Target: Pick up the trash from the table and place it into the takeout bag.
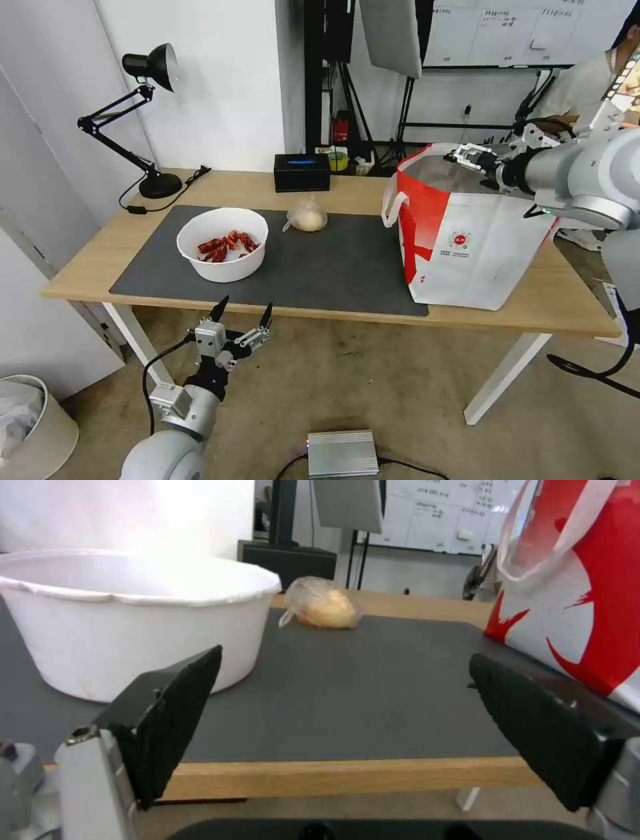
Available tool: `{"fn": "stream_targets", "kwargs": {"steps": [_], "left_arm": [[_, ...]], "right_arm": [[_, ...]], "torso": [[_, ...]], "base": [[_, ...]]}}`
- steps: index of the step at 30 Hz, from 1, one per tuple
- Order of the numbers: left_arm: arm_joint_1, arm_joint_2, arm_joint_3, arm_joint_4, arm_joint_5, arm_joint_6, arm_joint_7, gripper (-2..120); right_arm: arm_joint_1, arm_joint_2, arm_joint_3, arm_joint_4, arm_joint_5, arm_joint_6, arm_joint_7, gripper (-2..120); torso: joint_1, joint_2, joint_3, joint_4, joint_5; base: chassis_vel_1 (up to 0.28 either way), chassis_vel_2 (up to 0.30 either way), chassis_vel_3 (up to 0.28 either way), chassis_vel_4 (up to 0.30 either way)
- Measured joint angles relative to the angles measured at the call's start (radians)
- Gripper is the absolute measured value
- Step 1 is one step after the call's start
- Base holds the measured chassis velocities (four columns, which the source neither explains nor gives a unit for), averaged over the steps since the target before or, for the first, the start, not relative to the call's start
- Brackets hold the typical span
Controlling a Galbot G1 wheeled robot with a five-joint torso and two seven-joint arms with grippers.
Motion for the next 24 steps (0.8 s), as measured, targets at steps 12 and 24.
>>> {"fn": "stream_targets", "kwargs": {"steps": [12, 24], "left_arm": [[0.001, 0.002, -0.003, 0.000, -0.001, 0.000, -0.001, 100], [-0.007, 0.011, -0.011, -0.001, -0.020, 0.000, -0.002, 100]], "right_arm": [[-0.001, 0.000, -0.007, 0.006, -0.024, -0.013, -0.003, 100], [-0.113, -0.053, 0.009, 0.135, -0.417, 0.028, -0.469, 100]], "torso": [[0.000, 0.000, 0.000, 0.0000, 0.0002], [0.000, 0.000, 0.000, -0.0001, 0.0000]], "base": [[0.000, 0.000, 0.000, 0.000], [0.000, 0.000, 0.000, 0.000]]}}
